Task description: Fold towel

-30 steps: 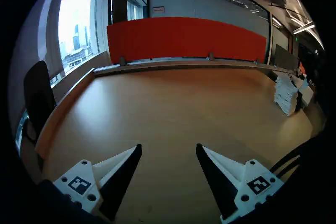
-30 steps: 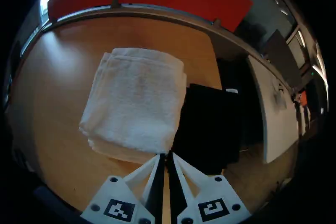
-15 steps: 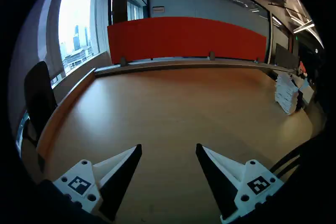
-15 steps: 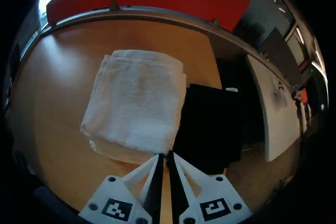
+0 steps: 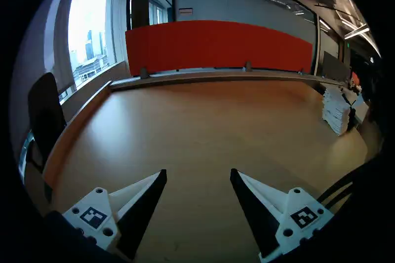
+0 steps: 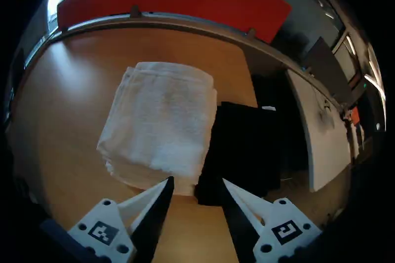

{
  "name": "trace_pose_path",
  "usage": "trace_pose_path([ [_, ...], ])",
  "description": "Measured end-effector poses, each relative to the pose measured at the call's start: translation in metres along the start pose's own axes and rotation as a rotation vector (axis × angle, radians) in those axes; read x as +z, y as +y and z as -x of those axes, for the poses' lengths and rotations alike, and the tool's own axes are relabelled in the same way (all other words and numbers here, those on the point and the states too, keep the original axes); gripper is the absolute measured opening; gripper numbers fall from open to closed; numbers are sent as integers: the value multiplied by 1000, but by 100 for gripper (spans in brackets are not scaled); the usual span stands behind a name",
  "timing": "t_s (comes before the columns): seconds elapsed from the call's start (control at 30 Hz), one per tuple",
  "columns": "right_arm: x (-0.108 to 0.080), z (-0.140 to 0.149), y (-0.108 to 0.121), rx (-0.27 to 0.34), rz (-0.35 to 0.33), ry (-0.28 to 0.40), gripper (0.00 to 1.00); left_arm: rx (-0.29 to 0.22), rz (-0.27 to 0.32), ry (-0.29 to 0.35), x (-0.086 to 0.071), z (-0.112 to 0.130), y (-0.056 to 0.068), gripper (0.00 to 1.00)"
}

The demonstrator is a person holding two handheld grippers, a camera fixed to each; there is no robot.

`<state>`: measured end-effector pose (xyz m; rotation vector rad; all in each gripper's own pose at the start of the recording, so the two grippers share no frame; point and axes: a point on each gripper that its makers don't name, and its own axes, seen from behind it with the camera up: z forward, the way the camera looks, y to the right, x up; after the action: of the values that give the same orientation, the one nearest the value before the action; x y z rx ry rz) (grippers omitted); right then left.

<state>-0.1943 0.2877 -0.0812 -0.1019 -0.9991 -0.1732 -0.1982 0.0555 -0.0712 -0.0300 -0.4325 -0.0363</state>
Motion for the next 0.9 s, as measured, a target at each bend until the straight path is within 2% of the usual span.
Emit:
trace_pose_path([
  [0.07, 0, 0, -1, 8, 0, 6, 78, -1, 1, 0, 0, 0, 0, 95],
  [0.1, 0, 1, -1, 13, 0, 10, 80, -1, 1, 0, 0, 0, 0, 96],
  [0.27, -2, 1, -3, 47, 2, 35, 80, -1, 2, 5, 0, -2, 0, 96],
  [0.4, -4, -3, -7, 100, -1, 82, 80, -2, 3, 7, 0, -2, 0, 96],
  [0.7, -15, -30, -16, 266, 1, 268, 80, -12, -1, 13, -1, -7, 0, 96],
  [0.9, -29, -51, -16, 328, 20, 408, 80, -28, -3, 13, -1, -9, 1, 96],
])
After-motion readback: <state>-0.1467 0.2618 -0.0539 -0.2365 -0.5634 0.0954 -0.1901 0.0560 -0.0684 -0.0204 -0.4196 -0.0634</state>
